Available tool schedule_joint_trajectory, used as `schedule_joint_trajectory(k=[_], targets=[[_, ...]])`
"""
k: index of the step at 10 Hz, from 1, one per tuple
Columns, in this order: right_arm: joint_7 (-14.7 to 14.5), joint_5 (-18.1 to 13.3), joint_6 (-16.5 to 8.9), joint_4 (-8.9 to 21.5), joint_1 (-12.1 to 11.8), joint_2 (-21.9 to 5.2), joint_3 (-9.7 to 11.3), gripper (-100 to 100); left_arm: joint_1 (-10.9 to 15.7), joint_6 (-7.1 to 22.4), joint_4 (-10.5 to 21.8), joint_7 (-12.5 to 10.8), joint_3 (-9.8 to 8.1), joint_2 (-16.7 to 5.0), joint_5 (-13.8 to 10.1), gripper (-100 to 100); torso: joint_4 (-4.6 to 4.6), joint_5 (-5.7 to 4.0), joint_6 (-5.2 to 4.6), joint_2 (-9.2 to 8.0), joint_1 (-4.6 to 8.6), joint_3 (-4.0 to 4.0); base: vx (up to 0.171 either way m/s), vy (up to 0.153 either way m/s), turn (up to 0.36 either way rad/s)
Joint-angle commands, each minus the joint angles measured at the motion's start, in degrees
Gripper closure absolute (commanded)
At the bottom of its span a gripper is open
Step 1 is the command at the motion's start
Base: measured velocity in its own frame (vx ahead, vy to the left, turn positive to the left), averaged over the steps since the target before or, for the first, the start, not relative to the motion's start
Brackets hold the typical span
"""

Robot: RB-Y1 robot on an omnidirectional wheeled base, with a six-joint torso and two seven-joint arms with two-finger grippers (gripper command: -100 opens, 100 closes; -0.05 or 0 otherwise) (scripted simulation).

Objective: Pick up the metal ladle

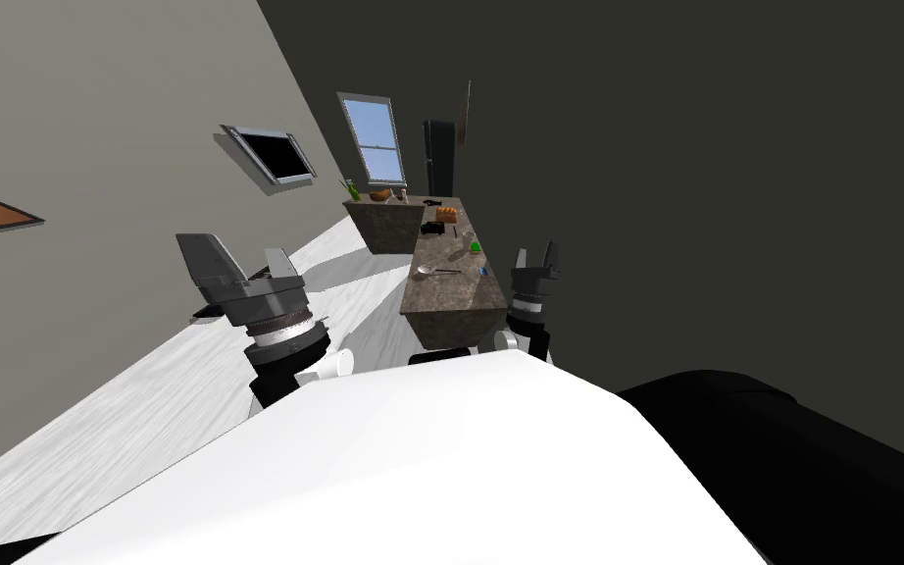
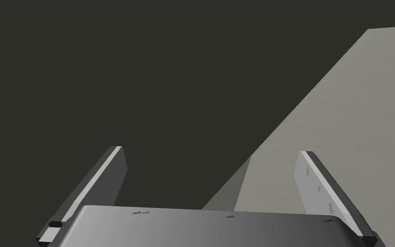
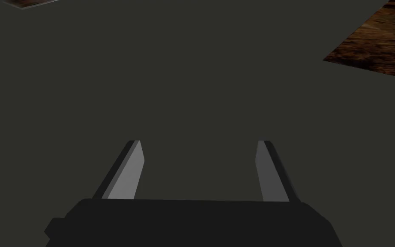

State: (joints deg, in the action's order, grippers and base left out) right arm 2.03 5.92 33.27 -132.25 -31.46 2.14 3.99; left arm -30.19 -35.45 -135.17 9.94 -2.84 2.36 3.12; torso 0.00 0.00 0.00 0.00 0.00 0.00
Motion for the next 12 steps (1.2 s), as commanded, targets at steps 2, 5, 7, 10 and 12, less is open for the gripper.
schedule_joint_trajectory(k=[2,5,7,10,12], targets=[[0.0,-1.1,0.0,1.0,-0.5,-4.2,0.6,-100,0.0,0.0,0.0,0.0,0.0,0.0,0.0,0,0.0,0.01,0.01,-0.03,-0.04,0.01,-0.012,0.031,0.057],[-0.1,-2.8,0.0,2.7,-1.0,-8.8,1.4,-100,0.0,0.0,0.0,0.0,0.0,0.0,0.0,0,0.02,0.03,0.0,-0.11,-0.14,0.07,-0.031,0.044,0.049],[-0.2,-3.8,0.0,3.7,-1.3,-12.0,1.8,-100,0.0,0.0,0.0,0.0,0.01,0.0,0.0,0,0.04,0.05,0.01,-0.2,-0.24,0.12,-0.049,0.064,0.074],[-0.4,-6.1,0.1,6.4,-1.9,-17.0,2.9,-100,0.0,0.0,0.0,0.0,0.0,0.0,0.0,0,0.04,0.04,-0.01,-0.16,-0.16,0.1,-0.043,0.051,0.066],[-0.5,-7.5,0.1,7.9,-2.2,-19.9,3.4,-100,0.0,0.0,0.0,0.0,0.0,0.0,0.0,0,0.04,0.04,-0.01,-0.17,-0.15,0.1,-0.053,0.054,0.072]])
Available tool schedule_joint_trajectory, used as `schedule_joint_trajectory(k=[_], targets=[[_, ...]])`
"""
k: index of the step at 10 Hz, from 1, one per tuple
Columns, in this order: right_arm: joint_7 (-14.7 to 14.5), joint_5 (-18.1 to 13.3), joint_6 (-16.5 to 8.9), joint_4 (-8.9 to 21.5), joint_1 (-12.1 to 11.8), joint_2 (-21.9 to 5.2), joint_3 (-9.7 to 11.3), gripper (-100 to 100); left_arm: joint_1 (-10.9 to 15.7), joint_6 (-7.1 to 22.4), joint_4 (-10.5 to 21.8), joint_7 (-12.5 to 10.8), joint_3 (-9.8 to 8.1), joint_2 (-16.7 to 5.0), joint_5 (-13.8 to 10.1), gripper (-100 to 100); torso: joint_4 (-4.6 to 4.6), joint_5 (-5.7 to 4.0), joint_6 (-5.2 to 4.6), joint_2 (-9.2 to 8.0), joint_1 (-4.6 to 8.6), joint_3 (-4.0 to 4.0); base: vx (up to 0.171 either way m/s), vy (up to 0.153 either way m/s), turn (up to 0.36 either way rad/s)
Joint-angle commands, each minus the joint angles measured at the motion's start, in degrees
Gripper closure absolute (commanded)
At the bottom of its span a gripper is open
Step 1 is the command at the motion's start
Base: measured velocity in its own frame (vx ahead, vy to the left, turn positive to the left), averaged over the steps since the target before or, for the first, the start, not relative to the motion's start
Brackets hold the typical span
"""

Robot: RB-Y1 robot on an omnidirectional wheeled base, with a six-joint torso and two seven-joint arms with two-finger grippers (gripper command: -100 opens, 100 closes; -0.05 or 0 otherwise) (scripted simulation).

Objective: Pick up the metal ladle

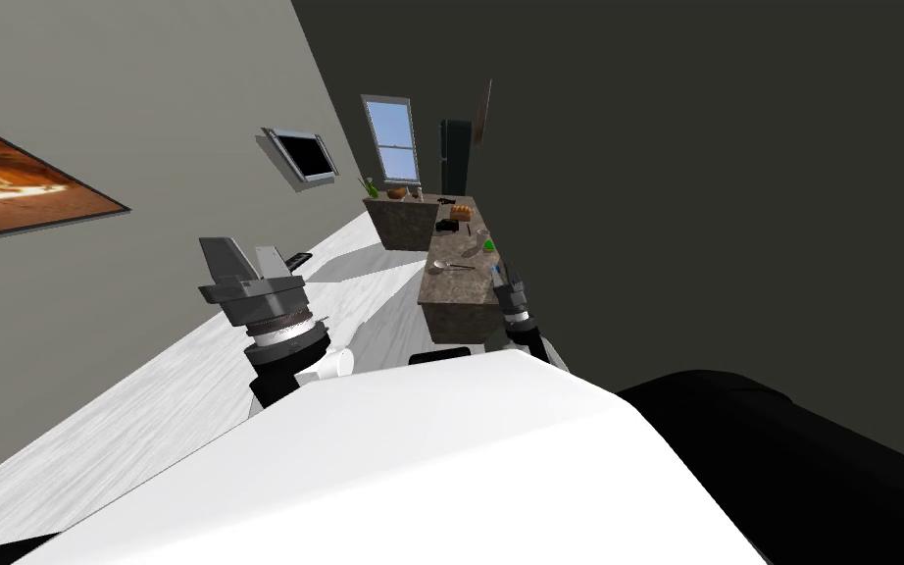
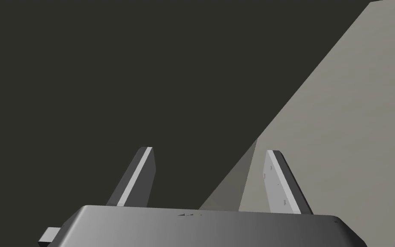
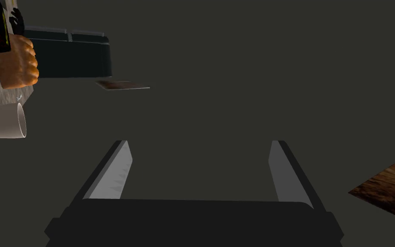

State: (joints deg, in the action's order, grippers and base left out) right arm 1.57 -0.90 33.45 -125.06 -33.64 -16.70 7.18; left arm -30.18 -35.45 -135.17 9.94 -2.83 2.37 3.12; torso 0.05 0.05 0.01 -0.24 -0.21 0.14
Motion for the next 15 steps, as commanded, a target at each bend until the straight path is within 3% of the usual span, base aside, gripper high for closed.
schedule_joint_trajectory(k=[1,6,7,8,9,10,11,14,15], targets=[[0.0,-0.6,-0.1,0.8,0.0,-2.4,0.2,-100,0.0,0.0,0.0,0.0,0.0,0.0,0.0,0,0.0,0.0,0.0,0.0,0.0,0.0,-0.054,0.049,0.039],[-0.5,-5.0,0.1,6.3,-0.7,-11.1,2.0,-100,0.0,0.0,0.0,0.0,0.0,0.0,0.0,0,0.01,0.01,-0.02,0.01,-0.02,0.0,-0.059,0.069,0.085],[-0.5,-5.0,0.1,6.3,-0.7,-12.7,2.0,-100,0.0,0.0,0.0,0.0,0.0,0.0,0.0,0,0.01,0.02,0.0,-0.02,-0.09,0.02,-0.059,0.07,0.064],[-0.7,-6.5,0.1,8.4,-0.9,-14.5,2.7,-100,0.0,0.0,0.0,0.0,0.0,0.0,0.0,0,0.01,0.02,-0.02,0.0,-0.02,0.01,-0.066,0.072,0.111],[-0.7,-6.5,0.1,8.4,-0.9,-16.0,2.7,-100,0.0,0.0,0.0,0.0,0.0,0.0,0.0,0,0.01,0.01,0.0,-0.02,-0.03,0.02,-0.065,0.058,0.068],[-0.9,-8.1,0.2,10.6,-0.9,-17.8,3.3,-100,0.0,0.0,0.0,0.0,0.0,0.0,0.0,0,0.02,0.01,-0.02,-0.03,0.03,0.02,-0.071,0.081,0.16],[-0.9,-8.1,0.2,10.6,-0.9,-20.1,3.3,-100,0.0,0.0,0.0,0.0,0.0,0.0,0.0,0,0.02,0.01,0.01,-0.04,-0.03,0.03,-0.06,0.064,0.047],[-1.4,-11.3,0.3,15.2,-0.9,-25.8,4.7,-100,0.0,0.0,0.0,0.0,-0.01,0.0,0.0,0,0.02,0.0,-0.04,-0.05,0.05,0.04,-0.072,0.066,0.103],[-1.4,-11.3,0.3,15.3,-0.9,-27.4,4.7,-100,0.0,0.0,0.0,0.0,0.0,0.0,0.0,0,0.02,0.0,-0.02,-0.06,0.0,0.04,-0.06,0.072,0.076]])
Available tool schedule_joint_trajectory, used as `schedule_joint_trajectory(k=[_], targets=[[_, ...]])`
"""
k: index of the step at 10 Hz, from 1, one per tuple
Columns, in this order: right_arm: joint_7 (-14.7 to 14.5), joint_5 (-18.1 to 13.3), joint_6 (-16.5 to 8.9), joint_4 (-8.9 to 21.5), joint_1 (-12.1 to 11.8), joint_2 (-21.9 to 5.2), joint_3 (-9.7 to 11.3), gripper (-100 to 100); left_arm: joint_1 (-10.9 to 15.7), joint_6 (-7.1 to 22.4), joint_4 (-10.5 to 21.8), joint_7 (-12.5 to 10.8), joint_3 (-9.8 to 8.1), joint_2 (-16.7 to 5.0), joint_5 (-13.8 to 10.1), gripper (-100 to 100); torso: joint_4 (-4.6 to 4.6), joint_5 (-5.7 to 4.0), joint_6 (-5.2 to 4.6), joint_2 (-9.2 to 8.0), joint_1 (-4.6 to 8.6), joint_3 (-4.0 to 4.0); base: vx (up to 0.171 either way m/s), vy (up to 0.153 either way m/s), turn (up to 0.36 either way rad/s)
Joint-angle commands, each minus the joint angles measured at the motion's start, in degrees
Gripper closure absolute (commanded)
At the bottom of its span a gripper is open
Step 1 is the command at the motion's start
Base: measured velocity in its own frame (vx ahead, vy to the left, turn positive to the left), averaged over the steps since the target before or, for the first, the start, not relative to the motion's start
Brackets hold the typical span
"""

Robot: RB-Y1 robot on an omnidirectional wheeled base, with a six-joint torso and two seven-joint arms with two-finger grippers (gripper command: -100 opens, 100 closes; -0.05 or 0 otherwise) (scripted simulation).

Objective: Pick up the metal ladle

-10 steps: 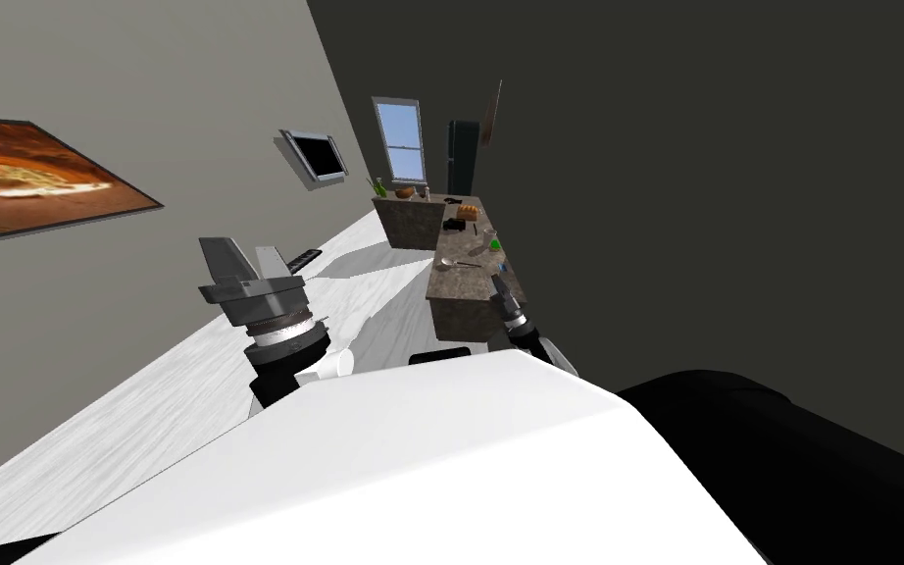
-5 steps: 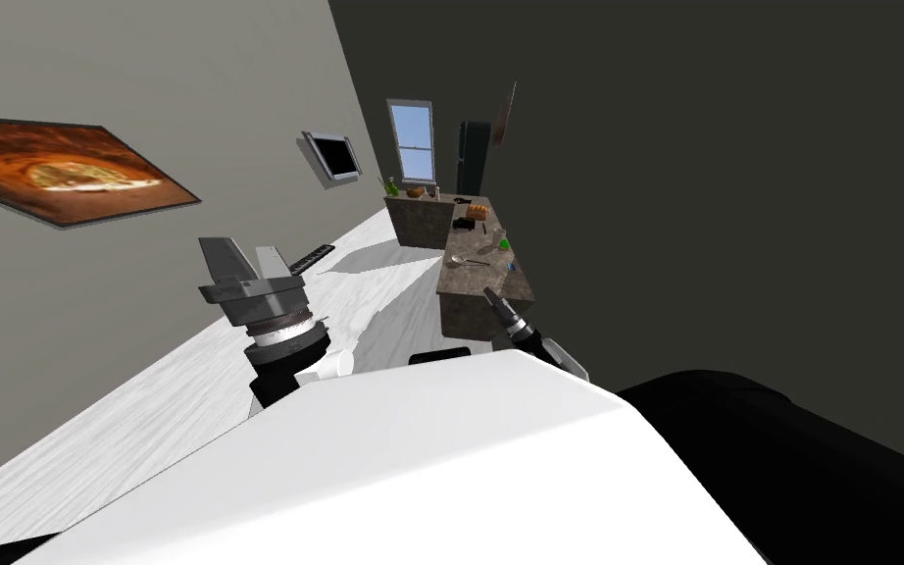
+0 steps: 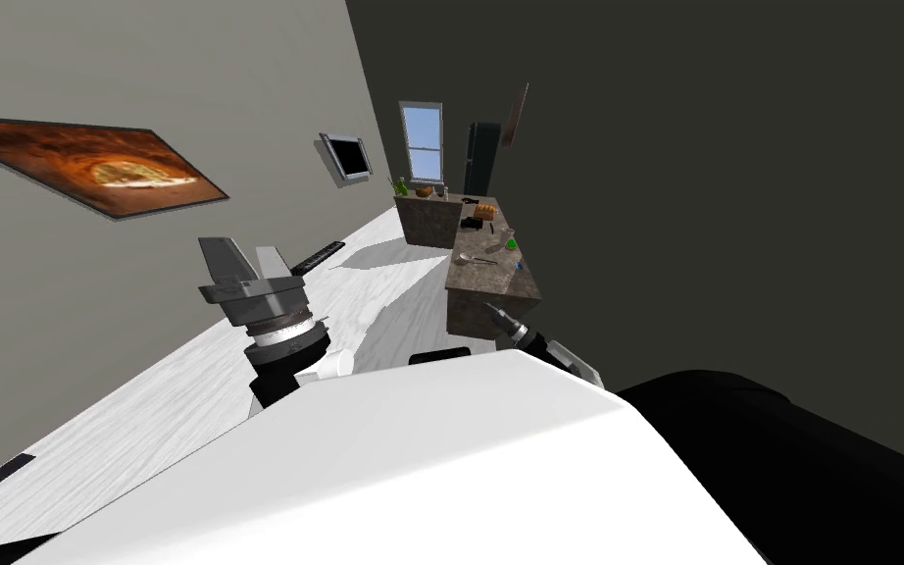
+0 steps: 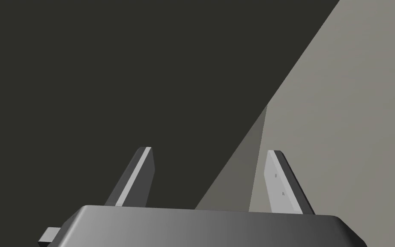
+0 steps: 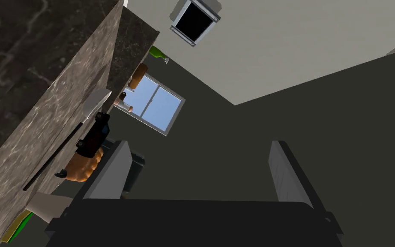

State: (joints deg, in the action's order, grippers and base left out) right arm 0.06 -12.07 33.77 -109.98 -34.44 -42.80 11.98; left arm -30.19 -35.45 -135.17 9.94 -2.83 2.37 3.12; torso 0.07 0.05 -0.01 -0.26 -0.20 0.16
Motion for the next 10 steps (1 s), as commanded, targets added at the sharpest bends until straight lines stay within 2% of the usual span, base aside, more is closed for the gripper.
schedule_joint_trajectory(k=[1,2,3,4,5,7,8,9,10], targets=[[-0.2,-1.7,0.0,2.7,0.0,-2.9,0.5,-100,0.0,0.0,0.0,0.0,0.0,0.0,0.0,0,0.0,0.0,0.0,0.0,0.0,0.0,-0.05,0.105,0.182],[-0.2,-1.7,0.0,2.7,0.0,-4.8,0.5,-100,0.0,0.0,0.0,0.0,0.0,0.0,0.0,0,-0.01,0.02,0.02,0.04,-0.11,-0.02,-0.044,0.078,0.071],[-0.5,-3.3,0.1,4.5,0.1,-6.7,1.2,-100,0.0,0.0,0.0,0.0,0.0,0.0,0.0,0,-0.01,0.02,-0.02,0.05,-0.03,-0.03,-0.069,0.073,0.153],[-0.5,-3.3,0.1,5.3,0.1,-8.7,1.2,-100,0.0,0.0,0.0,0.0,0.0,0.0,0.0,0,-0.01,0.0,0.02,0.0,-0.01,-0.01,-0.063,0.055,0.077],[-0.8,-4.9,0.1,7.9,0.4,-10.5,1.9,-100,0.0,0.0,0.0,0.0,0.0,0.0,0.0,0,0.0,-0.01,-0.02,-0.01,0.07,0.0,-0.054,0.068,0.181],[-0.8,-4.9,0.1,7.9,0.4,-12.7,1.9,-100,0.0,0.0,0.0,0.0,0.0,0.0,0.0,0,-0.01,0.0,-0.03,0.06,0.05,-0.03,-0.028,0.049,0.03],[-1.2,-6.5,0.2,10.6,0.7,-14.9,2.7,-100,0.0,0.0,0.0,0.0,-0.01,0.0,0.0,0,-0.02,-0.02,-0.03,0.12,0.13,-0.07,-0.035,0.059,0.177],[-1.2,-6.5,0.2,10.6,0.7,-16.3,2.7,-100,0.0,0.0,0.0,0.0,0.0,0.0,0.0,0,-0.03,-0.03,0.02,0.11,0.09,-0.07,-0.037,0.066,0.098],[-1.6,-8.0,0.2,13.3,1.1,-18.2,3.4,-100,0.0,0.0,0.0,0.0,0.0,0.0,0.0,0,-0.02,0.0,-0.02,0.1,0.05,-0.05,-0.047,0.079,0.167]])
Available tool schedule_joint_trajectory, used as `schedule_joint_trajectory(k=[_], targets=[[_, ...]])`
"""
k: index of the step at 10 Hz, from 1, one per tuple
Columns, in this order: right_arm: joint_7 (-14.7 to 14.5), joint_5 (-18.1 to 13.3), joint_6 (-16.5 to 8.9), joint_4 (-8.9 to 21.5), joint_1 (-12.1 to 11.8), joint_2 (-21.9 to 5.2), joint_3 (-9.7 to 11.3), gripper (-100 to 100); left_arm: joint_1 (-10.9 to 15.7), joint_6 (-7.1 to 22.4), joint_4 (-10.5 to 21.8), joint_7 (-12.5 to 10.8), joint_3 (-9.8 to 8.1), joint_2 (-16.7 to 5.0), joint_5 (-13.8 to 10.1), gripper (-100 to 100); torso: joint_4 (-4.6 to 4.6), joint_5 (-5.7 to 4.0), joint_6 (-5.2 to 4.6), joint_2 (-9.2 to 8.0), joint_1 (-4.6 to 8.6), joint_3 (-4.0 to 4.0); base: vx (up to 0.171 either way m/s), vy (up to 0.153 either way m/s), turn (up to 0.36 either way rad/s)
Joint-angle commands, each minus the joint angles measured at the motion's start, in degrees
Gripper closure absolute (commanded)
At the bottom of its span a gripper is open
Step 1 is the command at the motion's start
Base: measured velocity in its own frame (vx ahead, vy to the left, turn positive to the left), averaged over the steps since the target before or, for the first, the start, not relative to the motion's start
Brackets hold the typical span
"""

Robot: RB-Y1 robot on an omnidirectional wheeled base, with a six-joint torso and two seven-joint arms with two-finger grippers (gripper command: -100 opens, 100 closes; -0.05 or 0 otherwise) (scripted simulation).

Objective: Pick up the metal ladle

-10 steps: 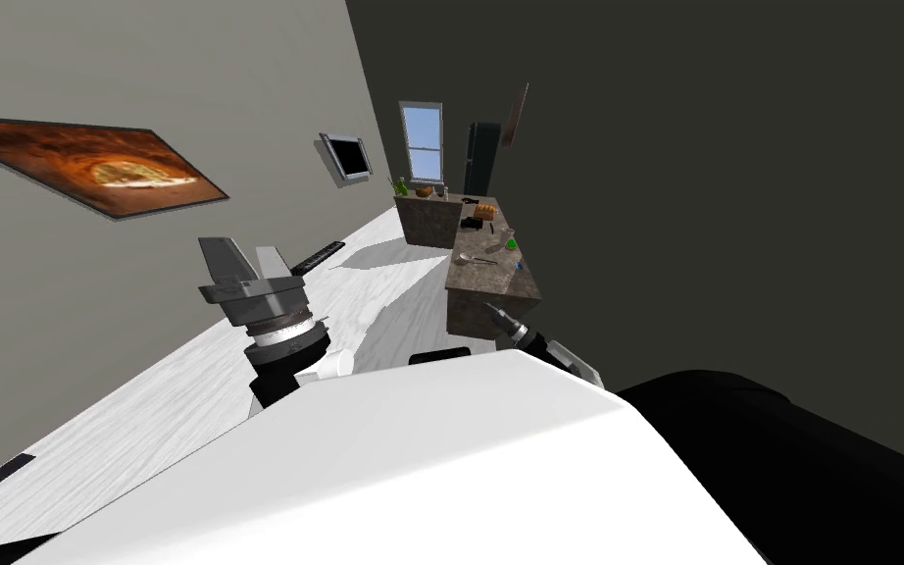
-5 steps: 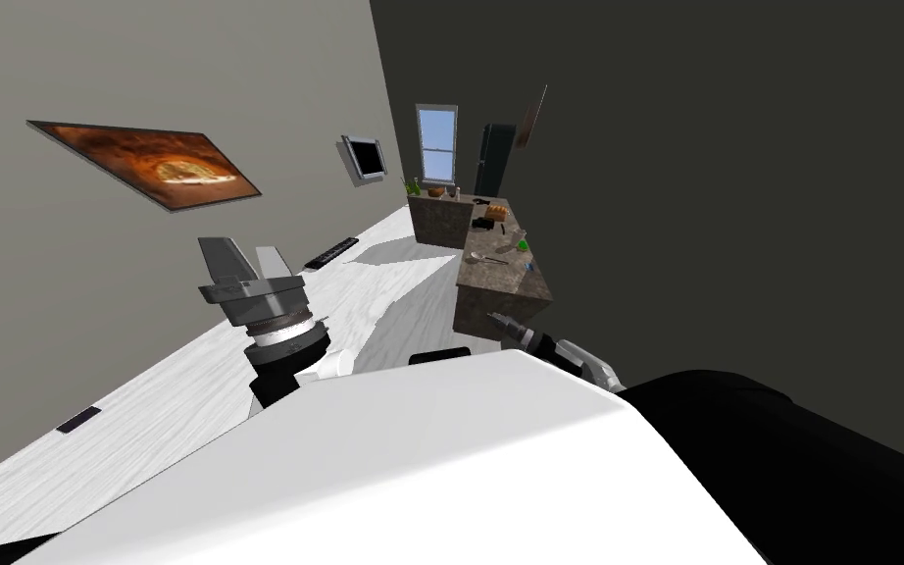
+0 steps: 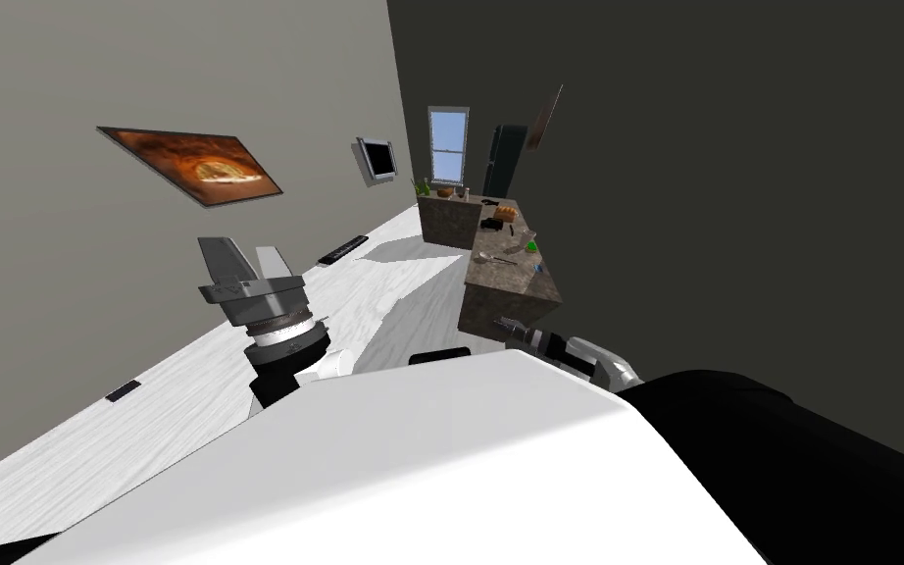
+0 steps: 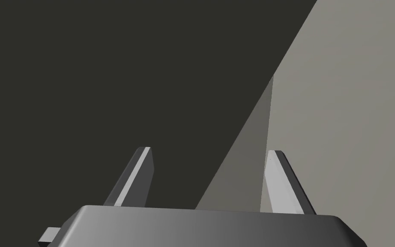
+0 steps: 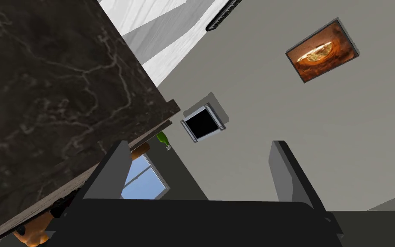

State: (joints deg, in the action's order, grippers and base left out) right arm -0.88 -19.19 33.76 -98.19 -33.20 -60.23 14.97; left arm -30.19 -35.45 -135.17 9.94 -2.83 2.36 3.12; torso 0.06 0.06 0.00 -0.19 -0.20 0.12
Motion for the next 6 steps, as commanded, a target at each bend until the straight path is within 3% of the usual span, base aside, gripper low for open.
schedule_joint_trajectory(k=[1,2,5,6], targets=[[-0.6,-0.9,0.2,1.5,-0.2,-2.3,0.4,-100,0.0,0.0,0.0,0.0,0.0,0.0,0.0,0,0.0,0.0,0.0,0.0,0.0,0.0,-0.038,0.055,0.102],[-1.0,-2.4,0.2,4.1,0.3,-4.3,1.1,-100,0.0,0.0,0.0,0.0,-0.01,0.0,0.0,0,0.0,-0.01,-0.04,0.0,0.07,0.0,-0.032,0.066,0.168],[-1.5,-3.9,0.3,7.0,0.8,-8.9,1.8,-100,0.0,0.0,0.0,0.0,0.0,0.0,0.0,0,-0.02,-0.02,0.0,0.09,0.06,-0.05,-0.017,0.057,0.128],[-1.9,-5.3,0.3,9.6,1.4,-10.9,2.6,-100,0.0,0.0,0.0,0.0,-0.01,0.0,0.0,0,-0.02,-0.01,-0.03,0.1,0.1,-0.05,-0.011,0.063,0.215]])
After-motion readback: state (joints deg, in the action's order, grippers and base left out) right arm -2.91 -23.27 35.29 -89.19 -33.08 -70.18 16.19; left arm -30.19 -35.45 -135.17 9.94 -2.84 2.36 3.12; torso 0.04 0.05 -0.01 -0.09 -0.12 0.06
